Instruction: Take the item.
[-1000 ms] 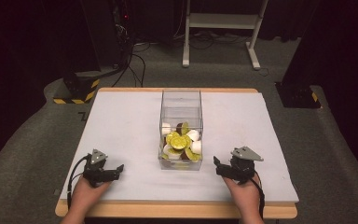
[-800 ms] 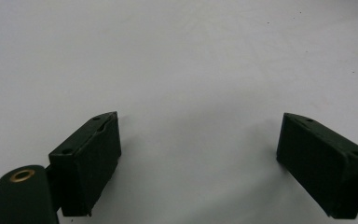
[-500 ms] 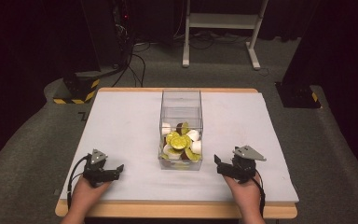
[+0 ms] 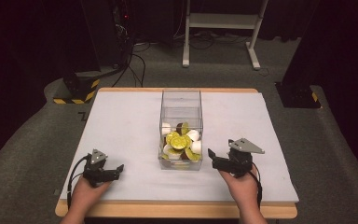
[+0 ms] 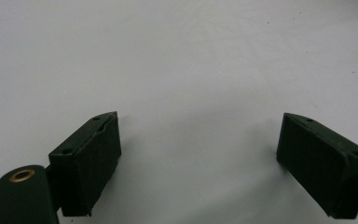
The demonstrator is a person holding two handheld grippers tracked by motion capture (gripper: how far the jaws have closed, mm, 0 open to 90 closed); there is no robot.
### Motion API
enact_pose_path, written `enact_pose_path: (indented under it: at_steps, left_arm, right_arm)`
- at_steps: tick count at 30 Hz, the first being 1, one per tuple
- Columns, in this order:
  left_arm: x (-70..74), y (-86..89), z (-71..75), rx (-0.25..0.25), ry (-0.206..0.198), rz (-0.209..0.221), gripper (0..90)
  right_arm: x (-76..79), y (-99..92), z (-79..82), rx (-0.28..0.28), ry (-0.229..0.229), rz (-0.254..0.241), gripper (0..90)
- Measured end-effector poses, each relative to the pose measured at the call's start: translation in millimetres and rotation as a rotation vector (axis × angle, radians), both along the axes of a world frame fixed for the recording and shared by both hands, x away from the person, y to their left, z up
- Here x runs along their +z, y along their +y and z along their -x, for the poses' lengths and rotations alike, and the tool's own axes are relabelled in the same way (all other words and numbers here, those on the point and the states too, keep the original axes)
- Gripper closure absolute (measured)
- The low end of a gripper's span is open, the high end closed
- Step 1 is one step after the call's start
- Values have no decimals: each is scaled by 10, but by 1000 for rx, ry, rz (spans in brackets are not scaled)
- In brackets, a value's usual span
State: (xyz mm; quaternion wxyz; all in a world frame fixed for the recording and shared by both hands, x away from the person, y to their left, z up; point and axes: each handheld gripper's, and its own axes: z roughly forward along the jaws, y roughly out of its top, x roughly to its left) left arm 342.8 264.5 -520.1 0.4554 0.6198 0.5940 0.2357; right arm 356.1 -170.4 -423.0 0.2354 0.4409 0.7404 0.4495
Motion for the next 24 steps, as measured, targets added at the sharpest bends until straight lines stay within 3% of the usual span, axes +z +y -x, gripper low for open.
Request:
enact_pose_path:
  at_steps: [10,15,24]
  left_arm:
    - [0,0,0,0,0,-1,137]
    - [0,0,0,0,0,0,136]
    - [-1,-3,-2,3,-2,4,136]
  right_arm:
    - [78,260,-39,71,7,-5,141]
    - [91,373,-63,112,39,-9,145]
    - [100,570,-117,151,33,-11,142]
